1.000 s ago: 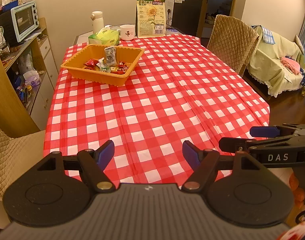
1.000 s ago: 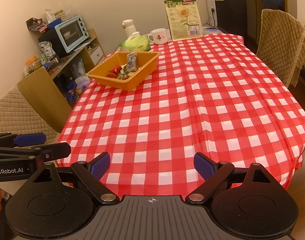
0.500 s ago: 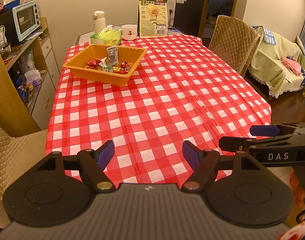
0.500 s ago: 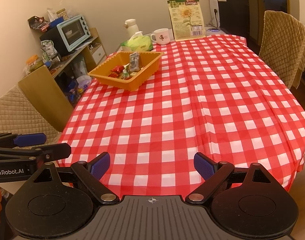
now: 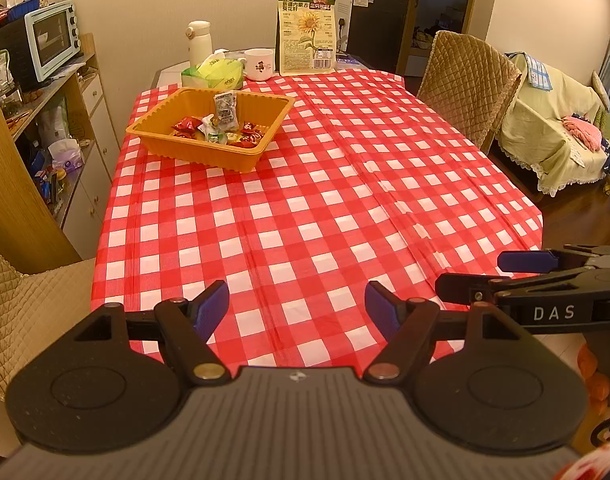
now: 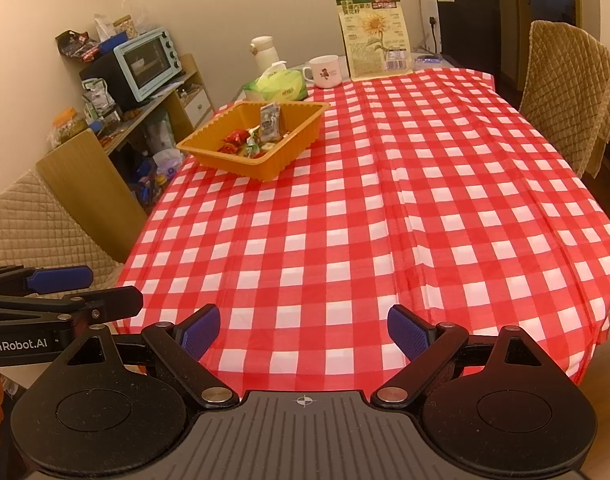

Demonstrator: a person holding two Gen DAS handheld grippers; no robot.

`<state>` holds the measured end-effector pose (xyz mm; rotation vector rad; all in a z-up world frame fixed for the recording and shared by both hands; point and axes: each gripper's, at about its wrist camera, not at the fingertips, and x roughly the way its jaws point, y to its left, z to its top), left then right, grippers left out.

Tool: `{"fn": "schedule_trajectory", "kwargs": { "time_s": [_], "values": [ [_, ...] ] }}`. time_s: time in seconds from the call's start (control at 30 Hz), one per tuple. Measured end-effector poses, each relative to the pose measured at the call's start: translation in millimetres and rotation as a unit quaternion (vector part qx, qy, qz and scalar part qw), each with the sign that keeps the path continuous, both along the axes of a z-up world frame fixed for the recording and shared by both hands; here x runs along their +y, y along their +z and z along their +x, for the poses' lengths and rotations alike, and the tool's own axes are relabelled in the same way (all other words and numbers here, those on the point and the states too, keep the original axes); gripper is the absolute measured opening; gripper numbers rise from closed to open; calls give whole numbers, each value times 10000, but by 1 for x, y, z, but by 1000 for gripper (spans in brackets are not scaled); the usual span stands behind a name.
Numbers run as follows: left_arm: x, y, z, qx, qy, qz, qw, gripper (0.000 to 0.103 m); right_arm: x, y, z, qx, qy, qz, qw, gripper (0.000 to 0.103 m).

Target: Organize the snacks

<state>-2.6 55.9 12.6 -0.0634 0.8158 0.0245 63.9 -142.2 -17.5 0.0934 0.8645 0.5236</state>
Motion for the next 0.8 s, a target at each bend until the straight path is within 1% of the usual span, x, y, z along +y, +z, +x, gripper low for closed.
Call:
{"fn": "schedule_trajectory", "kwargs": {
  "time_s": [0.53,0.8],
  "values": [
    [6,-4,4,16,24,-9,10000,73,2,-2,2,7,-8,-1,10000,90],
    [11,-7,18,84,32,-14,10000,73,6,-6,6,56,-5,-3,10000,90]
  ]
}}
